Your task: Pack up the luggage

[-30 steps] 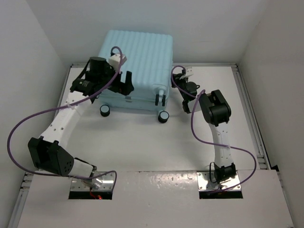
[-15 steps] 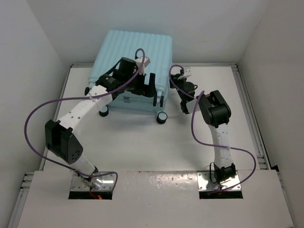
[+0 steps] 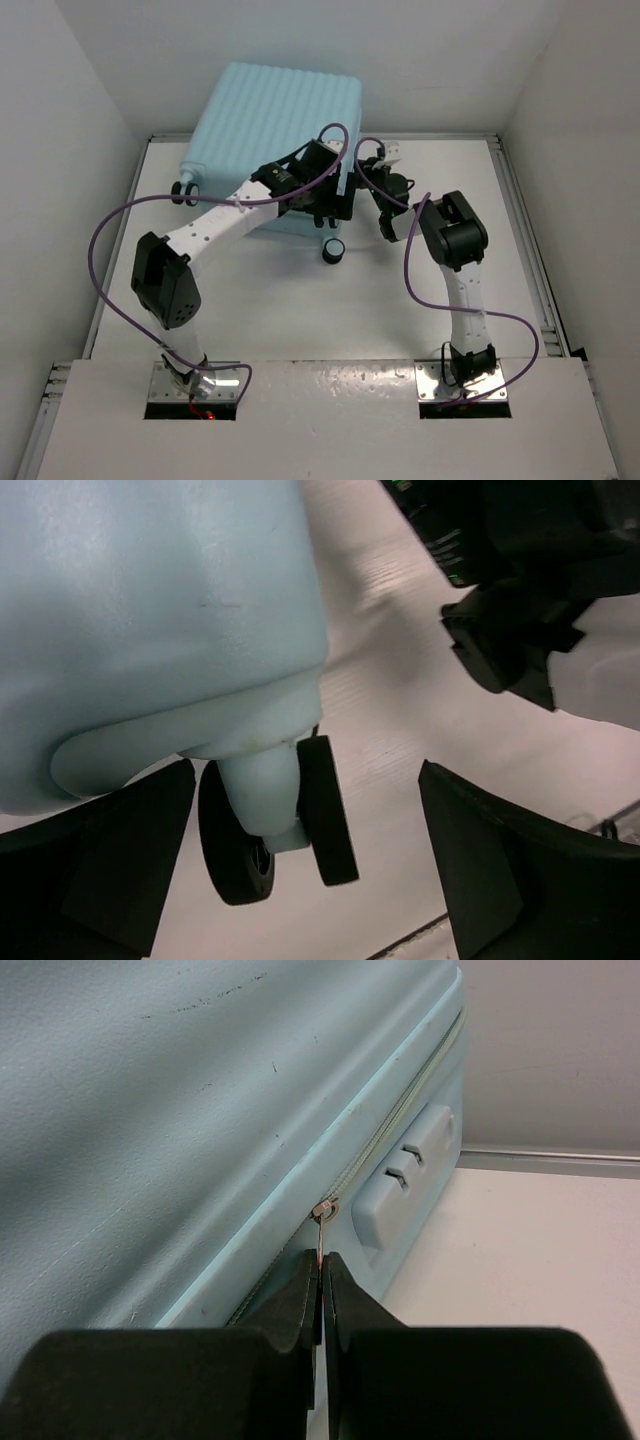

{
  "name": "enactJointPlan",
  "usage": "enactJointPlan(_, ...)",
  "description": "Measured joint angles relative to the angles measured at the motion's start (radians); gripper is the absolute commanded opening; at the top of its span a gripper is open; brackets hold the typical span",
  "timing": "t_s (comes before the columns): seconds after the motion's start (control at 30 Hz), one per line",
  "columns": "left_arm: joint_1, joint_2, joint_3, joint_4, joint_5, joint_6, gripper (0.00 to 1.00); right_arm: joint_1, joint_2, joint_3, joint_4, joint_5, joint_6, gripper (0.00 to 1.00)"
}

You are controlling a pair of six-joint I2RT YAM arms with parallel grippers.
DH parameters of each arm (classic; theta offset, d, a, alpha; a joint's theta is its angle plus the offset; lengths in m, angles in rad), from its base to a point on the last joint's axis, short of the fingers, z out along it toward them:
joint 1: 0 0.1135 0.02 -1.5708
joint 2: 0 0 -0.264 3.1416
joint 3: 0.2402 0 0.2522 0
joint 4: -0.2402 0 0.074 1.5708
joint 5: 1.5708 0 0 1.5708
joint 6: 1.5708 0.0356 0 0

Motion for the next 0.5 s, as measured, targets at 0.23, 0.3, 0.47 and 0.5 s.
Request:
enactJointPlan(0.23,-0.004,0.022,-0.023,-0.022,-0.107,-0.041,0.16,0.005,-0.021,-0.026,-0.003,-0.009,0.010,0.00)
enactJointPlan(0.3,0.000,0.010,-0.036,-0.023,-0.113,-0.042,0.02,0.006,-0.033,-0.043,-0.005,-0.018,0.014,0.00)
enactJointPlan(0.47,0.016,-0.056,-0.138,0.048,-0.089,0.011,0.00,0.017,-0.079,-0.106,-0.006,-0.049,0.023,0.00)
enactJointPlan(0.5,0.019,-0.077,-0.163,0.059,-0.087,0.032,0.00,0.019,-0.089,-0.121,-0.006,-0.059,0.027,0.00)
